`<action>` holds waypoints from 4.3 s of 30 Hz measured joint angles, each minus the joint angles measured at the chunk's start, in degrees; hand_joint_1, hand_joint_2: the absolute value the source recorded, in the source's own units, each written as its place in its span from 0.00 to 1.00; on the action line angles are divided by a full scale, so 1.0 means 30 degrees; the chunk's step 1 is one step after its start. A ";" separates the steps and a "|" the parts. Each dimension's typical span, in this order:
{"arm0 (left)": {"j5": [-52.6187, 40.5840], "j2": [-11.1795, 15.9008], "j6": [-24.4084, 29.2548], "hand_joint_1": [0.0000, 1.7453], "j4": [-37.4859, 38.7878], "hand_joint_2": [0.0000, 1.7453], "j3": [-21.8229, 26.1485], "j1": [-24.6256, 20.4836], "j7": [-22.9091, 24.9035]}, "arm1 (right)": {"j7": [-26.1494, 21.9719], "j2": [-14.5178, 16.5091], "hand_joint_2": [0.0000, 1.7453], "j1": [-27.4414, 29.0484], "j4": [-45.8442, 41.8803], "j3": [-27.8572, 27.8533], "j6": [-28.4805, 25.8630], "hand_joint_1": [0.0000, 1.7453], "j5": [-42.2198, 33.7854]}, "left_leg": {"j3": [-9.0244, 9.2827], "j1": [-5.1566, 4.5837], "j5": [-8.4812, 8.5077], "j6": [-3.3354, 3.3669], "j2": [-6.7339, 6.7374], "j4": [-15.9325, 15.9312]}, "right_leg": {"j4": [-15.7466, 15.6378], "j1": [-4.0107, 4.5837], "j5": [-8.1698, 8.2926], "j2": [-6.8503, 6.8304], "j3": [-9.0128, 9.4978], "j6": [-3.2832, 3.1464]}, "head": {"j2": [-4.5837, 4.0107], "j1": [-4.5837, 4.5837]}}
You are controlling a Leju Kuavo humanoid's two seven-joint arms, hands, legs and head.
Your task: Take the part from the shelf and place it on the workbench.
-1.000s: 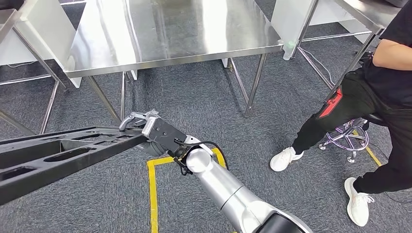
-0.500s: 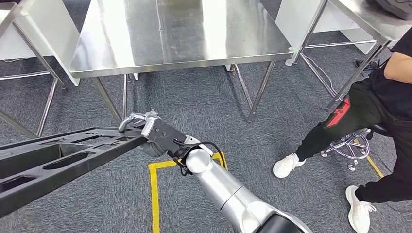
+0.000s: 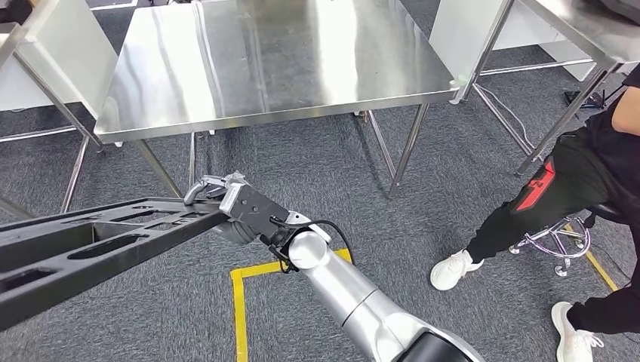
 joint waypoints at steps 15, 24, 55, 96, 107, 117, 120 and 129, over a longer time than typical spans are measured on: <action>0.0000 0.0062 0.0016 0.00 0.0000 1.00 0.0007 0.0040 0.0040 | -0.0015 0.0023 1.00 0.0039 0.0016 -0.0149 0.0000 1.00 0.0005 | 0.1584 -0.0123 0.2538 0.1252 -0.0021 -0.4932 | 0.5058 -0.0006 -0.2193 0.0039 -0.1294 0.1106 | -0.0007 0.0071; 0.0000 0.0029 0.0040 0.00 0.0007 1.00 0.0016 0.0052 0.0064 | -0.0020 -0.0208 1.00 0.0107 0.0164 -0.0175 0.0047 1.00 0.0035 | 0.4409 -0.0229 0.0197 0.0798 -0.0296 -0.4894 | 0.0370 0.0215 0.1308 -0.0087 -0.1804 0.1010 | -0.0007 0.0053; 0.0078 0.0129 -0.0113 0.00 0.0000 1.00 0.0180 0.0250 -0.0139 | 0.0317 -0.0020 1.00 -0.0292 0.0359 0.0040 0.0047 1.00 0.0005 | 0.4466 0.0227 -0.0234 0.0289 -0.0175 -0.4722 | 0.0804 0.0053 0.1165 -0.0316 -0.2290 0.1074 | -0.0004 0.0132; 0.0000 0.0086 0.0796 0.00 -0.0007 1.00 0.0614 0.0199 -0.0158 | 0.3645 0.0605 1.00 -0.2930 0.1521 0.3730 -0.5670 1.00 0.3171 | 0.3292 -0.0037 0.1132 0.0846 -0.0006 -0.5500 | -0.0001 0.0022 0.1369 0.0145 -0.1737 0.0784 | 0.0000 0.0110; -0.1838 -0.2439 0.1991 0.00 0.0089 1.00 -0.0046 -0.0251 0.1184 | 0.8999 0.0592 1.00 -0.4645 0.2751 0.7172 -0.8447 1.00 0.6491 | 0.3523 -0.0046 0.1011 0.0432 0.0056 -0.5698 | -0.0001 0.0067 0.1351 0.0125 -0.1547 0.0723 | 0.0000 0.0119; -0.2151 -0.2468 0.1559 0.00 0.0117 1.00 -0.0501 -0.0368 0.1193 | 1.4000 -0.0526 1.00 -0.6010 0.5584 0.8876 -0.8492 1.00 0.9058 | 0.3570 -0.0121 0.1003 0.0446 0.0045 -0.5598 | -0.0014 0.0010 0.1360 0.0100 -0.1467 0.0738 | 0.0000 0.0117; -0.2275 -0.2464 0.1528 0.00 0.0117 1.00 -0.0566 -0.0369 0.1137 | 1.5201 -0.1373 1.00 -0.6352 0.6047 0.8868 -0.8198 1.00 0.9060 | 0.3563 -0.0142 0.0994 0.0460 0.0041 -0.5582 | -0.0020 -0.0007 0.1362 0.0096 -0.1459 0.0743 | 0.0000 0.0115; -0.2324 -0.2464 0.1523 0.00 0.0118 1.00 -0.0583 -0.0405 0.1133 | 1.5824 -0.2670 1.00 -0.6729 0.6654 0.8816 -0.7978 1.00 0.9076 | 0.3558 -0.0137 0.0959 0.0515 0.0051 -0.5557 | -0.0023 -0.0008 0.1361 0.0106 -0.1462 0.0749 | 0.0000 0.0113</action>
